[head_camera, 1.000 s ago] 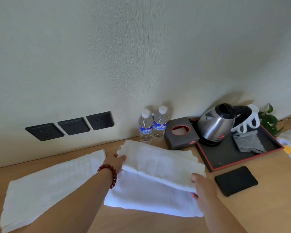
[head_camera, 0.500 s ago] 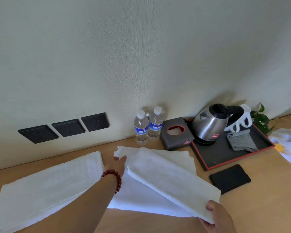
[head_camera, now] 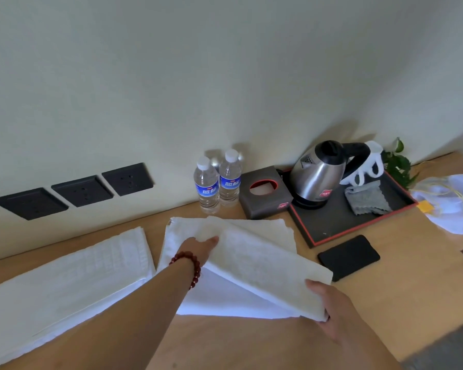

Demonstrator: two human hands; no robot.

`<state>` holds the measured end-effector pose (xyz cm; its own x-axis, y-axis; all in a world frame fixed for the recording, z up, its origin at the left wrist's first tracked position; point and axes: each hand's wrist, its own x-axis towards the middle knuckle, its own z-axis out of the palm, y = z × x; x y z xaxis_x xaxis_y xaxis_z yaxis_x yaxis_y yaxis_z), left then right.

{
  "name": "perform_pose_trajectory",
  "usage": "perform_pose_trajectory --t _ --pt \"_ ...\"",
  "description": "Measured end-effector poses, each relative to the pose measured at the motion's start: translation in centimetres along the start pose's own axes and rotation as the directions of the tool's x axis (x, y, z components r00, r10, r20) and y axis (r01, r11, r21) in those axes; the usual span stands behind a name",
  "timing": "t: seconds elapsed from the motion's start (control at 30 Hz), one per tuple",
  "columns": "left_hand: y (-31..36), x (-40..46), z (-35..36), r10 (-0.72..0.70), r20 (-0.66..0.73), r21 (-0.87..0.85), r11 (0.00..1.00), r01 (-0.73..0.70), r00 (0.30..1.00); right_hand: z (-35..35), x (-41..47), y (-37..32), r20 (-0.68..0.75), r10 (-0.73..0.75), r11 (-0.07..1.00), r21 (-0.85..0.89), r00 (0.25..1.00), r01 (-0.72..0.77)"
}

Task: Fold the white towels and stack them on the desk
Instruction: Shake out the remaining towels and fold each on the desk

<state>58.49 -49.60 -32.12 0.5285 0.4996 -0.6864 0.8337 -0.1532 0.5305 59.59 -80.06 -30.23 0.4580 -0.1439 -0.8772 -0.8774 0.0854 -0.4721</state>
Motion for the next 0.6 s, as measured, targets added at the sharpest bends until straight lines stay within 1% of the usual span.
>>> perform_pose_trajectory --t 0.1,0.2,0.3,0.4,0.53,0.6 --pt "0.0 0.7 -0.2 -0.034 0.015 -0.051 0.998 0.035 0.999 -0.2 0.2 0.1 0.072 0.016 0.999 0.049 0.997 -0.019" --pt "0.3 1.2 -0.1 -0.056 0.086 -0.178 0.981 0.071 0.995 -0.5 0.1 -0.1 0.122 0.007 0.994 0.103 0.993 -0.020" --pt "0.4 1.0 0.2 -0.027 0.123 -0.256 0.965 0.058 0.992 -0.6 0.2 -0.3 0.162 -0.015 0.986 0.167 0.987 -0.012" --pt "0.3 1.1 0.2 0.007 0.170 -0.372 0.926 0.057 0.985 -0.4 0.5 -0.5 0.147 -0.061 0.986 0.165 0.987 0.036" --pt "0.8 0.1 -0.3 0.027 0.221 -0.410 0.909 0.068 0.975 -0.4 0.7 -0.8 0.066 -0.093 0.991 0.105 0.993 0.086" --pt "0.9 -0.1 -0.6 0.076 0.248 -0.447 0.893 0.044 0.966 -0.3 0.8 -0.9 0.000 -0.120 0.992 0.047 0.993 0.120"
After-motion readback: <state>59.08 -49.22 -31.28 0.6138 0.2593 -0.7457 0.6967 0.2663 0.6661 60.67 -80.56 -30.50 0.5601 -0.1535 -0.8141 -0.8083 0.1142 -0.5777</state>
